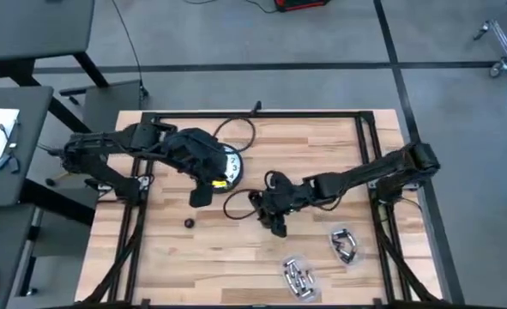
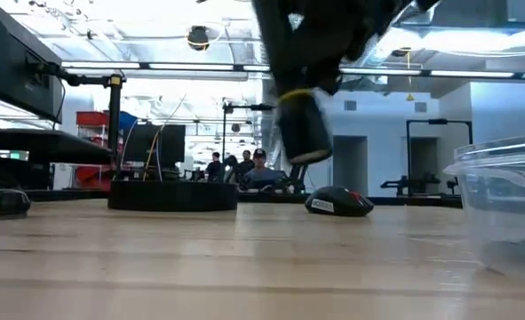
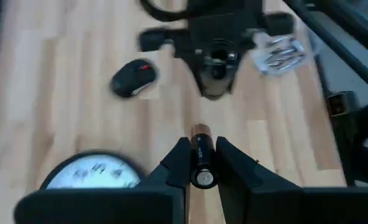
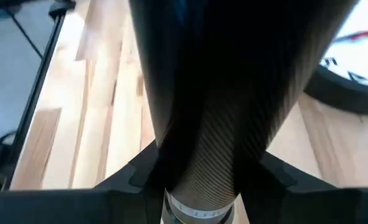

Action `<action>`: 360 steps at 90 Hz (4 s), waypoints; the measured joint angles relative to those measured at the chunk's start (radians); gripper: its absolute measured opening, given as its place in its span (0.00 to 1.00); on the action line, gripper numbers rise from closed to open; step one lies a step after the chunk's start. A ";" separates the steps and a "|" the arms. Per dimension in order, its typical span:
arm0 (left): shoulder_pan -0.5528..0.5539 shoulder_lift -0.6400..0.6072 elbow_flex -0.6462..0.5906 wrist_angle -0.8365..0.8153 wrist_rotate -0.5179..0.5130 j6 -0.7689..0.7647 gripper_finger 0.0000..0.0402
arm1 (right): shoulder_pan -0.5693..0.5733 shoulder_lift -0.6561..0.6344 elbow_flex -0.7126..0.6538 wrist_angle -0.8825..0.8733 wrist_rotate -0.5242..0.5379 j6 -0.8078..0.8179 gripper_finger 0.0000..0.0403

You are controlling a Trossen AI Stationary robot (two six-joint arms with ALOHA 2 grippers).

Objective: Insert battery
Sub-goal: Insert the brown battery into the black flashlight battery compartment

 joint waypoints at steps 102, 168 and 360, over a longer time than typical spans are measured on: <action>-0.009 0.210 0.000 0.222 0.131 0.057 0.13 | -0.008 -0.037 0.017 -0.165 -0.187 0.098 0.34; -0.005 0.191 0.289 -0.131 -0.024 0.011 0.45 | -0.019 -0.030 0.018 0.057 -0.008 -0.008 0.34; -0.024 0.064 0.410 -0.421 -0.170 -0.224 0.45 | 0.022 0.282 -0.185 0.748 0.214 -0.104 0.43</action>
